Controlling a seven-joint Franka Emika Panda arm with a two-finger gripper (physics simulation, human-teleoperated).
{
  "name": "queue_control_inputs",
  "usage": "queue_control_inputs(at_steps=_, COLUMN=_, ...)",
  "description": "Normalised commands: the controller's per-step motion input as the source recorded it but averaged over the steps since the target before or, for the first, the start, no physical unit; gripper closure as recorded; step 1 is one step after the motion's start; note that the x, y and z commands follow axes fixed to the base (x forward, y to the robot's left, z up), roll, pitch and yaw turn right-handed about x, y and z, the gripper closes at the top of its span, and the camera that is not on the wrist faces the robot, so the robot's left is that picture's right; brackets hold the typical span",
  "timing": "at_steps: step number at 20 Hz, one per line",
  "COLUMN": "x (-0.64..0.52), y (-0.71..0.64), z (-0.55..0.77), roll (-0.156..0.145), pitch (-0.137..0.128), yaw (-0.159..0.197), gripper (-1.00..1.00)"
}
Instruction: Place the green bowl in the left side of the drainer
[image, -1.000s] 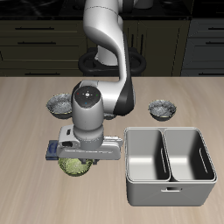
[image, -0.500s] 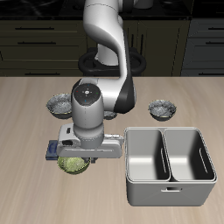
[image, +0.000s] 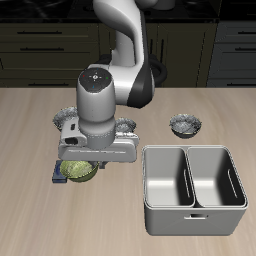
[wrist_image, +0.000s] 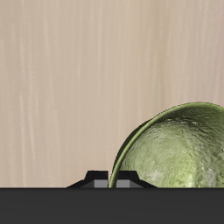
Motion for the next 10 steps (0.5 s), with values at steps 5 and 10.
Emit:
queue_control_inputs(at_steps=5, x=-0.21, y=-0.18, z=0.63, roll=-0.032, pitch=-0.071, yaw=-0.003, gripper=1.00)
queue_control_inputs(at_steps=10, x=-0.26, y=-0.10, z=0.72, roll=-0.032, pitch=-0.077, yaw=-0.001, gripper=1.00)
